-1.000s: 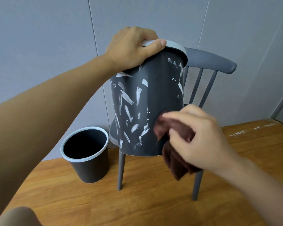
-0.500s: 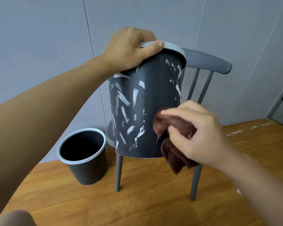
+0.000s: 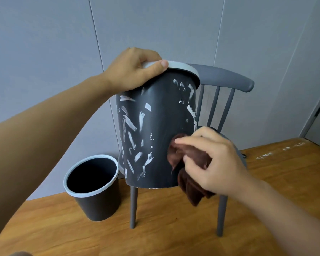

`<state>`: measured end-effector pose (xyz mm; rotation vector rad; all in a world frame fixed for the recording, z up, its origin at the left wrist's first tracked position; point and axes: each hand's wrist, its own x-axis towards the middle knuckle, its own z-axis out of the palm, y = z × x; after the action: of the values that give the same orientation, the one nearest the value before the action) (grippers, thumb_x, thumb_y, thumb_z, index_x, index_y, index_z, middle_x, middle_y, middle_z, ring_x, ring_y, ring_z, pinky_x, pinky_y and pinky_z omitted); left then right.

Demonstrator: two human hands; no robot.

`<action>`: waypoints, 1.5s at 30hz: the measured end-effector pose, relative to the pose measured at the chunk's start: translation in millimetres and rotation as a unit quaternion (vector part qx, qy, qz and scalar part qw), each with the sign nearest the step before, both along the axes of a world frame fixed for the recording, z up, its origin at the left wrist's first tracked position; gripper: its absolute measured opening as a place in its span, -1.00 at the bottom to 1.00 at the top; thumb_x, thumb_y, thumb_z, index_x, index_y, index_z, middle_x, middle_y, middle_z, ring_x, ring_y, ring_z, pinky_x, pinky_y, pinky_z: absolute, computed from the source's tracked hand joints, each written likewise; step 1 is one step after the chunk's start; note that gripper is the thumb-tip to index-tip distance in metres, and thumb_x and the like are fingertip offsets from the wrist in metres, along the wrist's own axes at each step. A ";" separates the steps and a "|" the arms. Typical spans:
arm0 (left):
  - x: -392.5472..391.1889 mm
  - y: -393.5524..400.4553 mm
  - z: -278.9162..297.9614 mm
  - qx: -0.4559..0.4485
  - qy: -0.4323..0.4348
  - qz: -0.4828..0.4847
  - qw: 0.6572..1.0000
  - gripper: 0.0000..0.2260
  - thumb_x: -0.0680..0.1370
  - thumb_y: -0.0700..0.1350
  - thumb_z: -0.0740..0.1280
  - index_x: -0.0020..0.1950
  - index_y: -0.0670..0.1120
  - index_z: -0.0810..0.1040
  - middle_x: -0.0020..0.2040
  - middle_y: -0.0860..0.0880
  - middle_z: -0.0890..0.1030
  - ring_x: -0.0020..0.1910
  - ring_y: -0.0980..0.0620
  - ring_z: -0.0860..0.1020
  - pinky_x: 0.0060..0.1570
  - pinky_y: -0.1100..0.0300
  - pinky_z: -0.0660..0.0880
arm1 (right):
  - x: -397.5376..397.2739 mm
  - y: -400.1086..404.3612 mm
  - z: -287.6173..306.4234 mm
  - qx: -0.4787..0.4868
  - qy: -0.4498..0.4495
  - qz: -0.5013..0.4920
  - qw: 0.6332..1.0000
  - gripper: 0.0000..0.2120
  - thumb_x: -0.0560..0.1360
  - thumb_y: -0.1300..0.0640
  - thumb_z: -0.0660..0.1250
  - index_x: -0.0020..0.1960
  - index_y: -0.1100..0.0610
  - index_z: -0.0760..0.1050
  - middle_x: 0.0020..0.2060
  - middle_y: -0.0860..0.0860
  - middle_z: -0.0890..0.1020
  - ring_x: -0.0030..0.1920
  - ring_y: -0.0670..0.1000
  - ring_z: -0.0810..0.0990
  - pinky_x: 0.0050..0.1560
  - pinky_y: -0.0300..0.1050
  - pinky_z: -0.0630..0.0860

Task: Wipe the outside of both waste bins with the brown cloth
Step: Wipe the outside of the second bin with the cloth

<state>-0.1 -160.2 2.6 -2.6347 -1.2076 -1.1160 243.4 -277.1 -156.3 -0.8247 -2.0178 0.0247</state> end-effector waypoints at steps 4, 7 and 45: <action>-5.5 -15.0 25.2 -0.053 0.054 -0.005 0.997 -0.80 0.55 0.00 0.29 -0.09 -0.09 0.64 -0.26 -0.03 0.61 -0.26 0.02 0.53 -0.23 0.14 0.45 | -4.5 9.2 -5.3 0.016 0.013 -0.047 0.999 -0.60 0.52 0.11 0.43 0.36 0.07 0.63 0.07 -0.10 0.52 0.04 -0.10 0.57 0.03 -0.23 0.58; -0.9 -20.8 37.9 -0.083 0.110 0.049 0.989 -0.77 0.48 -0.02 0.18 -0.02 0.02 0.60 -0.19 0.03 0.59 -0.15 0.07 0.52 -0.13 0.10 0.43 | -19.5 4.9 -10.0 0.023 -0.034 -0.009 0.999 -0.57 0.54 0.07 0.38 0.39 0.07 0.61 0.09 -0.06 0.54 0.07 -0.06 0.57 0.00 -0.10 0.63; -16.2 -19.4 30.2 -0.129 0.073 -0.015 0.989 -0.65 0.71 0.07 0.16 -0.23 0.01 0.47 -0.36 0.17 0.43 -0.35 0.19 0.39 -0.27 0.38 0.33 | -55.0 59.6 64.3 0.038 0.127 -0.066 0.989 -0.59 0.64 -0.12 0.16 0.41 -0.09 0.55 0.16 -0.17 0.40 0.19 -0.17 0.50 0.16 -0.44 0.44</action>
<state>-16.3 -179.5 32.8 -2.8706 -1.3693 -0.7986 188.4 -217.5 -92.1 -0.8602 -1.7133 -0.0212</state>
